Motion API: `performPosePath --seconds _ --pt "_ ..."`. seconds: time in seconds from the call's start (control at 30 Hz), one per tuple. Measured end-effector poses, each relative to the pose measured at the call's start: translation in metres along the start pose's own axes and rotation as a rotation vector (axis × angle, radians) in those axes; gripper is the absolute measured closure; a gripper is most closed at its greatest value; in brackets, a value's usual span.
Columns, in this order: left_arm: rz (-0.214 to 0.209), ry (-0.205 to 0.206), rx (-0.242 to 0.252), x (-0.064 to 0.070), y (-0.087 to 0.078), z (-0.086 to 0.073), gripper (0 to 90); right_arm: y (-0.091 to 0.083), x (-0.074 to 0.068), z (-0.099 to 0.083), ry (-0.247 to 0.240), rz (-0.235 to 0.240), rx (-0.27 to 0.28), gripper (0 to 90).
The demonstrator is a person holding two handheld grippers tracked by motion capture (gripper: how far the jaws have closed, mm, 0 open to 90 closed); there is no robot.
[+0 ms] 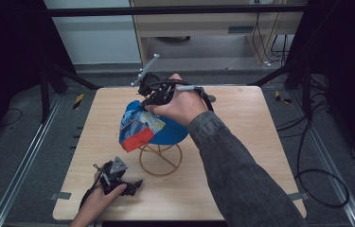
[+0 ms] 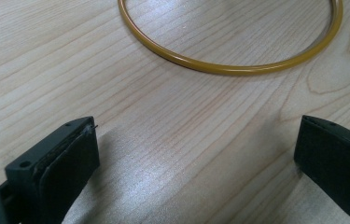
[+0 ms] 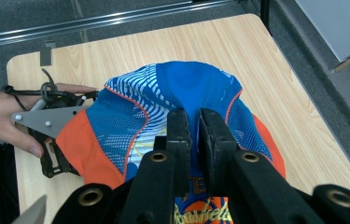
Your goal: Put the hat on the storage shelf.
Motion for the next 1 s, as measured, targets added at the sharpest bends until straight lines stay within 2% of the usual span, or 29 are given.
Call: performPosePath --seconds 0.53,1.0 --pt "0.0 0.0 0.0 0.0 0.0 0.0 0.0 -0.005 0.0 -0.002 0.017 -0.003 0.002 68.7" --pt "0.0 0.0 0.0 0.0 0.0 0.0 0.0 -0.013 0.0 -0.012 0.039 -0.017 -0.009 53.7"
Point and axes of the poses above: each handheld gripper's, and its own axes: y roughly forward along the jaws, z roughly out of its top, x roughly to its right, the point moved 3 cm from there along y, roughly forward along the jaws, and after that the axes turned 12 degrees about -z, right-handed, at the moved point
